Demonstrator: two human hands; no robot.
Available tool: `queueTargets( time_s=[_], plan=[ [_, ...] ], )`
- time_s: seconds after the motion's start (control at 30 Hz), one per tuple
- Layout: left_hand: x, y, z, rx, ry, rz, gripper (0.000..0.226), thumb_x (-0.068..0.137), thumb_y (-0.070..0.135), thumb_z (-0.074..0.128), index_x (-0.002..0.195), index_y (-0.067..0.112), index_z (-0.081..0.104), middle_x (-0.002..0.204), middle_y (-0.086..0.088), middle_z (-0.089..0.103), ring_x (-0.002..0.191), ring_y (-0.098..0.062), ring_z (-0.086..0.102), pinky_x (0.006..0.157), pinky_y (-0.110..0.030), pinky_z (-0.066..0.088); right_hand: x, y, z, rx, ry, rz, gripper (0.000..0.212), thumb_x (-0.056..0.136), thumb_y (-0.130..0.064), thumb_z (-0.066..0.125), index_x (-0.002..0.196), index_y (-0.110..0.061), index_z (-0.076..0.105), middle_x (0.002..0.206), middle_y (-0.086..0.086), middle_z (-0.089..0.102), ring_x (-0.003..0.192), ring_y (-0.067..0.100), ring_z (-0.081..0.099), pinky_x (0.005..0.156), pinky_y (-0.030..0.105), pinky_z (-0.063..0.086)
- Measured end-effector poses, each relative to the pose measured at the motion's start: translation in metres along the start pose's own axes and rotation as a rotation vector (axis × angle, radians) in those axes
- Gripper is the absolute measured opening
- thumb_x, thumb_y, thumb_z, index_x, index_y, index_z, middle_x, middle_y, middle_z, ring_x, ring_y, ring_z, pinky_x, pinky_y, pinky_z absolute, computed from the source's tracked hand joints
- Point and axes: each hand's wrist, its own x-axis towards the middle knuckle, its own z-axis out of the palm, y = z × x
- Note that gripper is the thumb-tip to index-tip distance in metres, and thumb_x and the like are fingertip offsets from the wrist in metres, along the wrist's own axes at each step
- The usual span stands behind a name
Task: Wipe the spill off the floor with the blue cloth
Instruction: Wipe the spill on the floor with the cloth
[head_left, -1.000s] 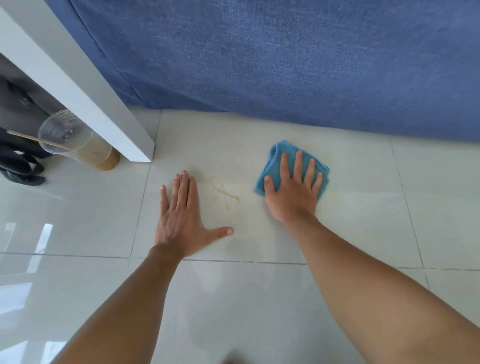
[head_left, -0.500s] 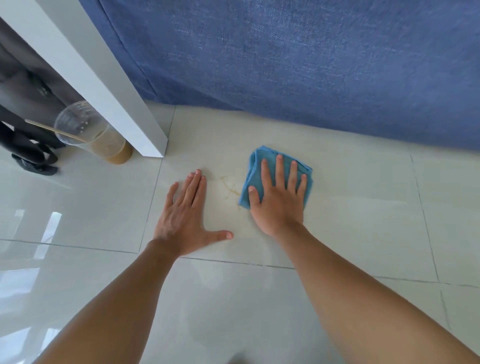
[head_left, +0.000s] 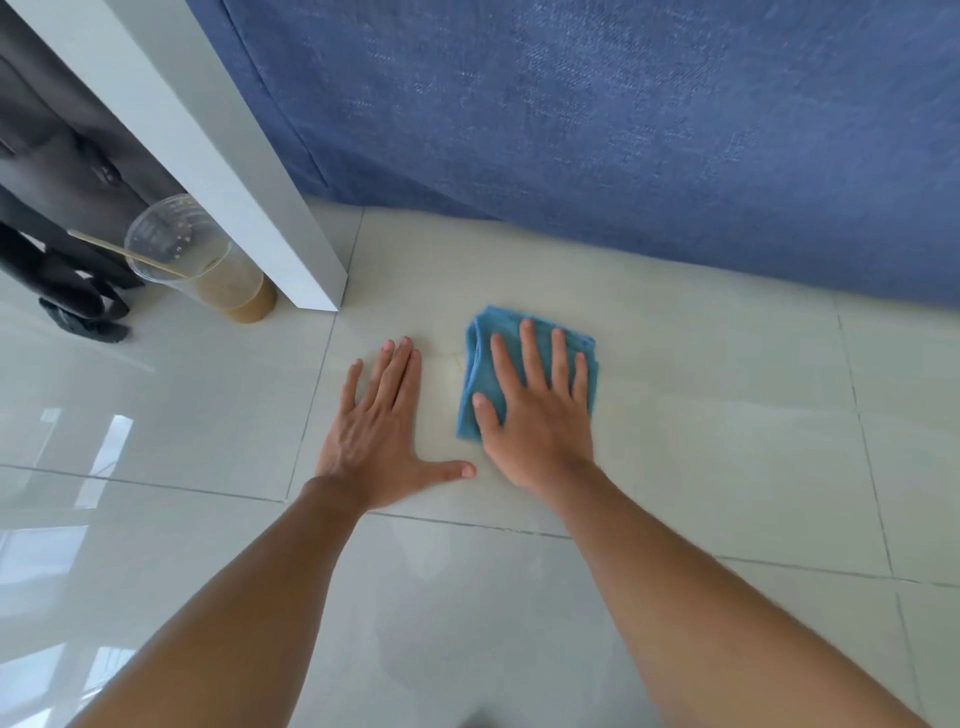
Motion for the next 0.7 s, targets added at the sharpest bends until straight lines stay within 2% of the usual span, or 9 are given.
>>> queueTargets(
  time_s=[0.07,0.17,0.23,0.33,0.4,0.53,0.7],
  plan=[
    [0.000,0.001,-0.001,-0.001,0.002,-0.011,0.151,0.053,0.106,0.033,0.159,0.006,-0.009,0.170,-0.007,-0.010,0.155,-0.019,-0.016,0.126,-0.049,-0.005,-0.028,0.018,0.002,-0.036,-0.011,-0.085,0.075,0.095,-0.061,0.033,0.162,-0.030,0.017,0.173,0.001,0.002,0.158,0.033,-0.002,0.126,0.055,0.002],
    [0.001,0.001,-0.001,-0.001,0.001,-0.006,0.151,0.053,0.105,0.033,0.159,0.005,-0.009,0.170,-0.008,-0.008,0.156,-0.020,-0.012,0.126,-0.050,-0.003,-0.022,0.048,-0.001,-0.092,-0.002,-0.050,0.076,0.094,-0.062,0.033,0.162,-0.030,0.020,0.173,0.001,0.007,0.158,0.033,0.003,0.126,0.054,0.005],
    [0.002,0.001,0.000,0.002,0.011,-0.004,0.151,0.053,0.105,0.034,0.159,0.005,-0.009,0.170,-0.009,-0.009,0.156,-0.020,-0.012,0.126,-0.050,-0.002,0.007,0.043,-0.005,-0.069,0.023,0.061,0.077,0.093,-0.061,0.032,0.162,-0.029,0.018,0.173,0.003,0.005,0.158,0.035,0.001,0.126,0.055,0.002],
    [0.001,0.000,0.001,-0.002,0.005,-0.002,0.153,0.052,0.105,0.036,0.159,0.005,-0.009,0.170,-0.008,-0.010,0.156,-0.019,-0.012,0.126,-0.050,-0.002,0.039,0.008,-0.004,0.028,-0.003,0.176,0.077,0.095,-0.060,0.030,0.163,-0.030,0.009,0.173,0.004,-0.009,0.157,0.035,-0.012,0.124,0.056,-0.009],
    [0.001,-0.001,0.001,0.000,0.009,-0.001,0.154,0.051,0.106,0.036,0.159,0.005,-0.009,0.170,-0.009,-0.009,0.156,-0.019,-0.012,0.126,-0.049,-0.002,0.032,-0.009,-0.001,0.043,-0.006,0.102,0.077,0.095,-0.061,0.030,0.162,-0.031,0.009,0.172,0.004,-0.009,0.157,0.035,-0.014,0.124,0.055,-0.012],
    [0.001,-0.001,0.000,-0.012,0.010,-0.001,0.154,0.051,0.106,0.034,0.159,0.004,-0.005,0.170,-0.010,-0.006,0.156,-0.019,-0.010,0.127,-0.050,0.000,-0.004,0.010,0.002,-0.011,-0.031,-0.085,0.076,0.095,-0.064,0.027,0.162,-0.033,0.010,0.173,-0.002,-0.005,0.158,0.031,-0.008,0.126,0.054,-0.003],
    [0.002,0.000,-0.001,-0.013,0.015,0.001,0.153,0.052,0.105,0.035,0.159,0.004,-0.004,0.170,-0.010,-0.005,0.157,-0.019,-0.009,0.127,-0.050,0.000,0.032,0.014,-0.010,0.036,-0.060,0.083,0.078,0.095,-0.064,0.029,0.163,-0.033,0.006,0.172,-0.002,-0.013,0.157,0.030,-0.016,0.125,0.053,-0.011]
  ],
)
